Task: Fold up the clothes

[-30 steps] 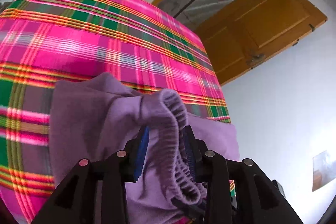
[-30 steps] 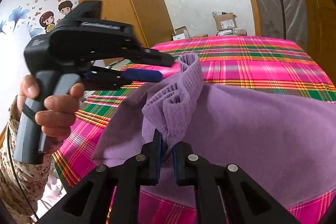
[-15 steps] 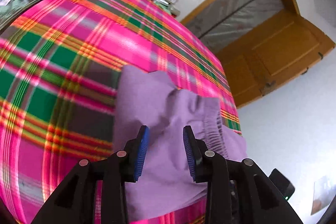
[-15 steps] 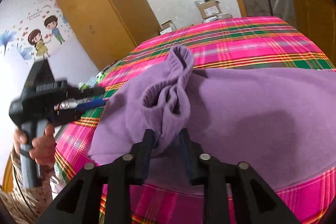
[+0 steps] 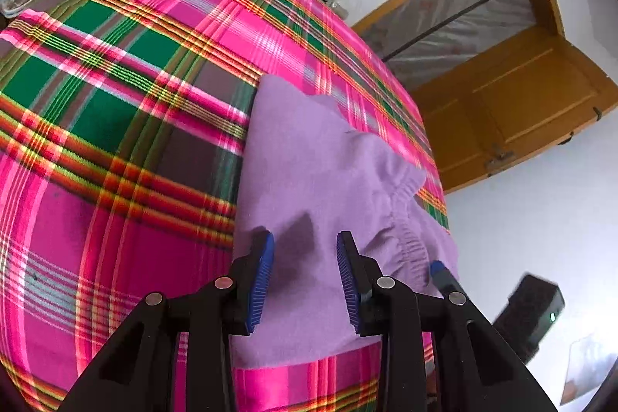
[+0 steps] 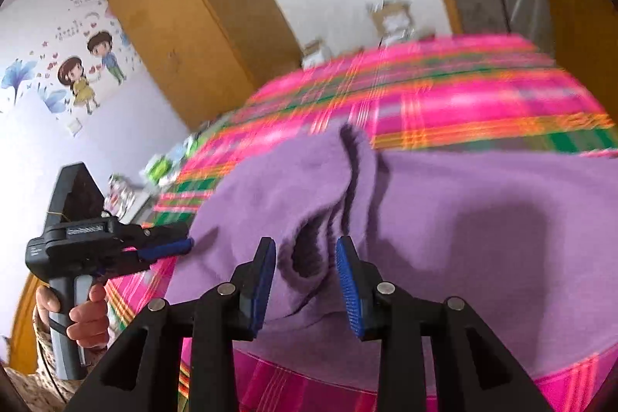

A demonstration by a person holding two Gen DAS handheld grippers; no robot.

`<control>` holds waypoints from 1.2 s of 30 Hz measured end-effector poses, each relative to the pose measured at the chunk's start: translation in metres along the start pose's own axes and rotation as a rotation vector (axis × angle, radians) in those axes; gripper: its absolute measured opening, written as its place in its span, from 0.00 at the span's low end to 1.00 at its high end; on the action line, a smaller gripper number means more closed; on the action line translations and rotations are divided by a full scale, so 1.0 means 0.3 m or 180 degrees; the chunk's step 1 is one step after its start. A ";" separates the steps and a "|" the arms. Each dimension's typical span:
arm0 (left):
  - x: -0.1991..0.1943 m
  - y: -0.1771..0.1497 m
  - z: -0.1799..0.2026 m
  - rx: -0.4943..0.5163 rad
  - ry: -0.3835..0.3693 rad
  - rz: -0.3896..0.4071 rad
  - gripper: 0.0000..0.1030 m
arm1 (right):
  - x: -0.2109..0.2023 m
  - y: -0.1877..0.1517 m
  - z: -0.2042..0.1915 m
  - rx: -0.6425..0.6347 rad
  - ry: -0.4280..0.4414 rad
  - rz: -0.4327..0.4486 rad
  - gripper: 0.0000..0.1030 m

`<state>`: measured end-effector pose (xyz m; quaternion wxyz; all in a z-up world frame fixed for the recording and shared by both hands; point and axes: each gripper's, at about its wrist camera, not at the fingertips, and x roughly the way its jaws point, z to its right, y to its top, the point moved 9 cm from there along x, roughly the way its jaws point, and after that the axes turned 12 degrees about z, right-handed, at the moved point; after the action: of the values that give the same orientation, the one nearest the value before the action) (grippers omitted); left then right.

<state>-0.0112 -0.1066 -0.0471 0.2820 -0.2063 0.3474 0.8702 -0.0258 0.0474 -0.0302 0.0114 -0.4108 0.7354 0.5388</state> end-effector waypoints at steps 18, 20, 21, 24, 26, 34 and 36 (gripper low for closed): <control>-0.014 -0.027 -0.041 -0.0048 0.0102 -0.0014 0.34 | 0.003 -0.035 0.096 0.0320 -0.0128 -0.0221 0.23; -0.017 -0.028 -0.042 -0.0047 0.0112 -0.0013 0.34 | -0.009 -0.007 0.102 0.0325 -0.0139 -0.0127 0.33; -0.019 -0.028 -0.042 -0.0046 0.0113 -0.0013 0.34 | -0.014 0.007 0.105 0.0311 -0.0144 -0.0080 0.41; -0.024 -0.027 -0.039 -0.0042 0.0107 -0.0011 0.34 | 0.001 0.028 0.109 0.0254 -0.0067 -0.0093 0.44; -0.025 -0.030 -0.035 -0.0035 0.0096 -0.0021 0.34 | 0.039 0.018 0.109 0.0305 -0.0016 -0.0224 0.45; -0.027 -0.035 -0.050 -0.0078 0.0084 -0.0028 0.34 | 0.092 -0.019 0.098 0.0385 0.0048 -0.0358 0.29; -0.028 -0.035 -0.050 -0.0072 0.0085 -0.0038 0.34 | 0.082 -0.014 0.094 0.0457 0.0122 -0.0334 0.19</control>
<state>0.0042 -0.1141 -0.0577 0.2801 -0.2232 0.3400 0.8696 -0.0516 0.0550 -0.0566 0.0550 -0.4572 0.7496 0.4754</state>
